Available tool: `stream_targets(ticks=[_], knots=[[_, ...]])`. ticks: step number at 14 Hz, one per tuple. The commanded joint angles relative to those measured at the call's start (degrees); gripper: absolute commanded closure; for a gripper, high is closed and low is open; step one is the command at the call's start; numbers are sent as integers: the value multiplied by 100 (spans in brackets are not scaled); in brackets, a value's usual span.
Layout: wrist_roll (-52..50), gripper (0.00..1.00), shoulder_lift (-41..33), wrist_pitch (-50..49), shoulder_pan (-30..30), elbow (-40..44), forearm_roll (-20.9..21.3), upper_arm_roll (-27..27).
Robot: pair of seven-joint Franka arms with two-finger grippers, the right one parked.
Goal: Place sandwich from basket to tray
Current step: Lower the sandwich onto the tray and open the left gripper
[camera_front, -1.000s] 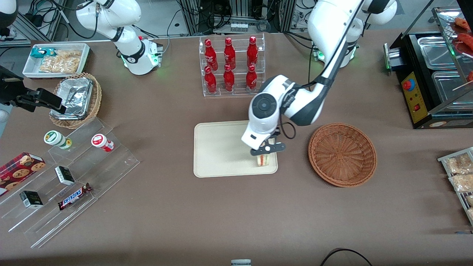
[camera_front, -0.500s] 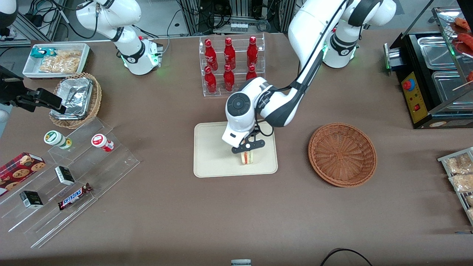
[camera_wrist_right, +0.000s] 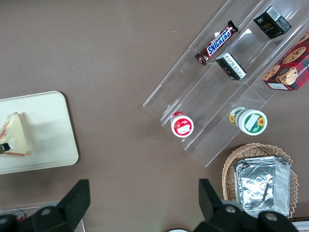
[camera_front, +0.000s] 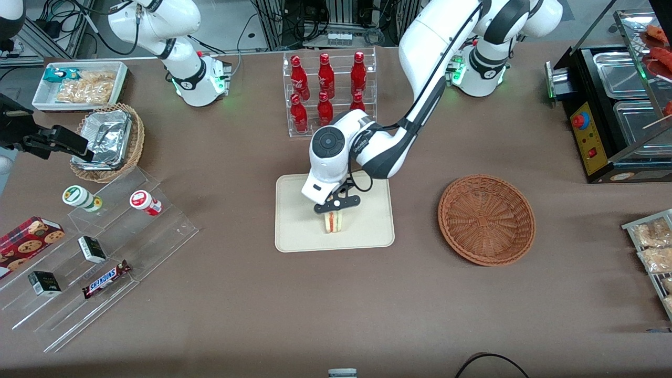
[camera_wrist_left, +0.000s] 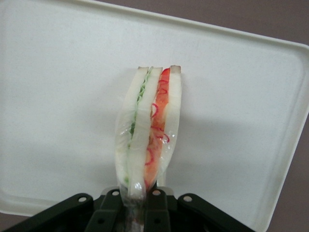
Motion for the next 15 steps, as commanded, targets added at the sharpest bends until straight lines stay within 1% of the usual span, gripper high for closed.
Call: stream_targets(ticks=[1,2,3,4,5,7,9,12,14,15], knots=[[-88,92,135,20,-52,163,-61,16],[-88,88,143,20,-52,162,-61,16],[-88,71,144,20,-52,154,-61,16],[-106,16,144,20,-52,145,-69,16],[-175,0,126,12,-52,154,-61,16],[-150,0,39,3,-44,180,-34,16],[-176,0,-224,-137,-35,206,9,33],[-124,0,-646,-777,44,215,18,112],[-54,0,-927,-1296,71,206,36,278],[164,0,-1111,-1472,71,172,19,532]])
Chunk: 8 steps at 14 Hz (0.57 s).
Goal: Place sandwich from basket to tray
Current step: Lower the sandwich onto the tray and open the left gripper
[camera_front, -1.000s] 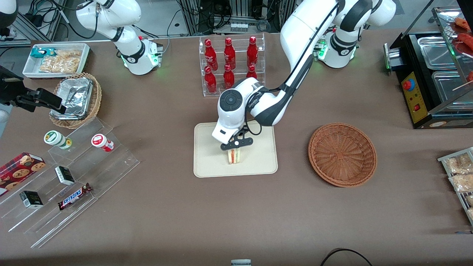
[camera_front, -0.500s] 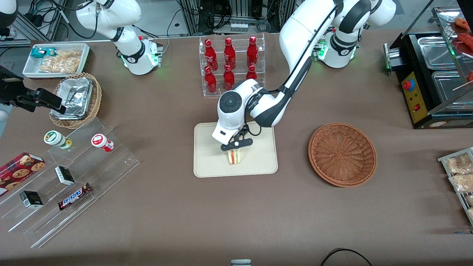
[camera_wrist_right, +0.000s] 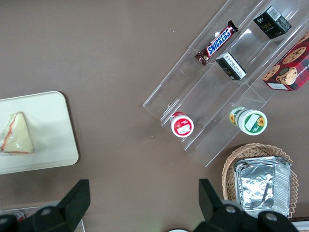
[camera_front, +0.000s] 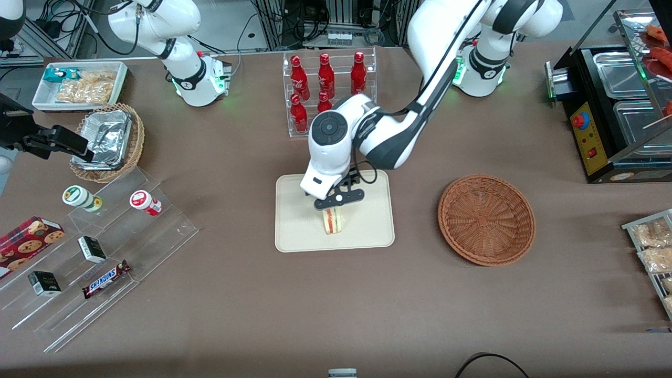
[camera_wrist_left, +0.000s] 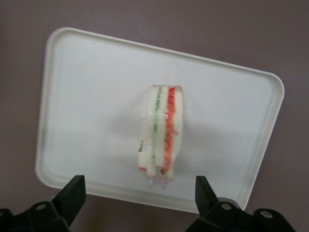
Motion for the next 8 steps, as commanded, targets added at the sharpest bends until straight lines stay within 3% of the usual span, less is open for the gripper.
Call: stream_targets(ticks=[1,5,8], knots=[[251,0,-527,-550,20,-146,-70,476],[583,0,-774,-930,607,-251,-97,609],[1610,0,-1247,-1149,1222,-645,-264,609]])
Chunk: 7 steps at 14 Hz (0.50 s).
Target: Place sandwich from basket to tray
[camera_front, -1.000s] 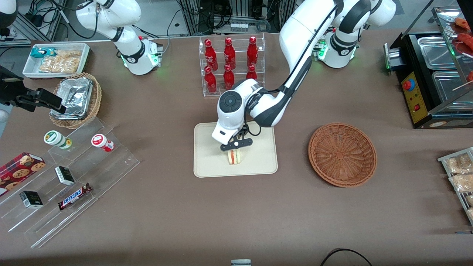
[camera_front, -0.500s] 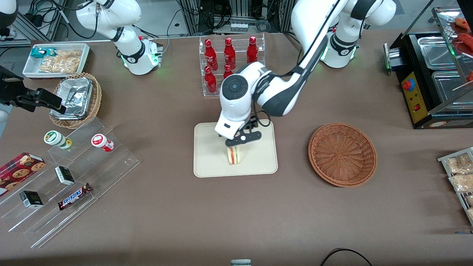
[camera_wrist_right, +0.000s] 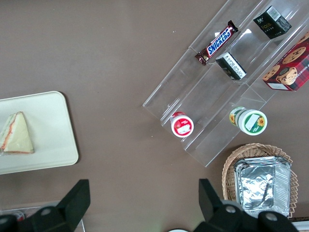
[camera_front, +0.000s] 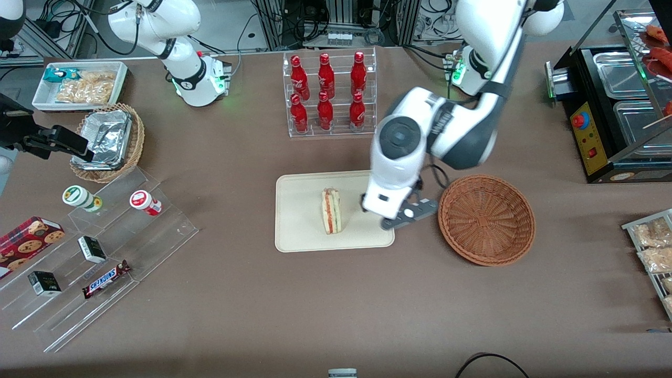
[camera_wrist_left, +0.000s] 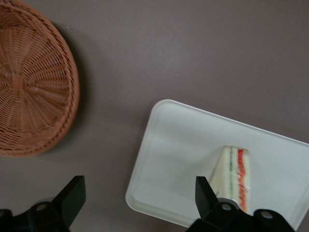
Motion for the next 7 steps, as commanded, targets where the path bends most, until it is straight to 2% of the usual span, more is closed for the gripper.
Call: stream_targets(ticks=[1,7], knots=[[934,0,-644,-299,545,-584,-154,-37],[2721,0,-1260,-1029,1636,-885,-304,-28]])
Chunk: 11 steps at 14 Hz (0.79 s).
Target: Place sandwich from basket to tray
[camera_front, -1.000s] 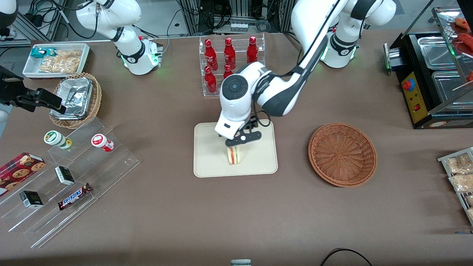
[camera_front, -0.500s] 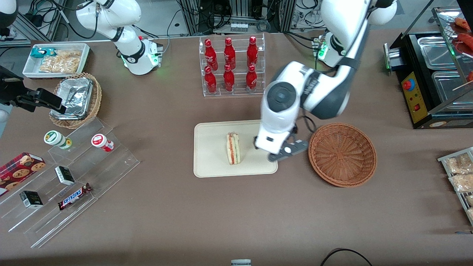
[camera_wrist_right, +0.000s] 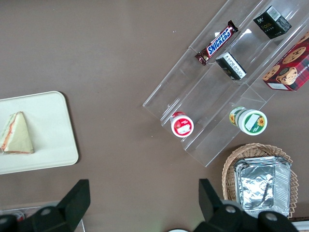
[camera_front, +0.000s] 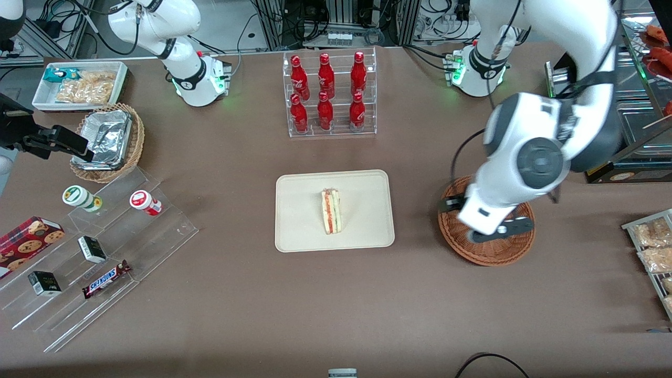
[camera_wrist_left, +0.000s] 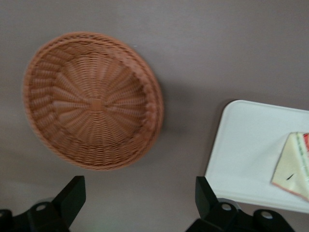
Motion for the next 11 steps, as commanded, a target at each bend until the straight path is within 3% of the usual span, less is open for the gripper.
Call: stream_targets(ticks=[1,5,7,11], knots=[[519,0,-426,-249,340,-257,-82,-56],[705,0,-752,-565,770,-222,-11,-143],[809,0,-866,-663,1375,-186,59,-703],[1056,0,-1270,-1285,2590,-142,612,-1935]])
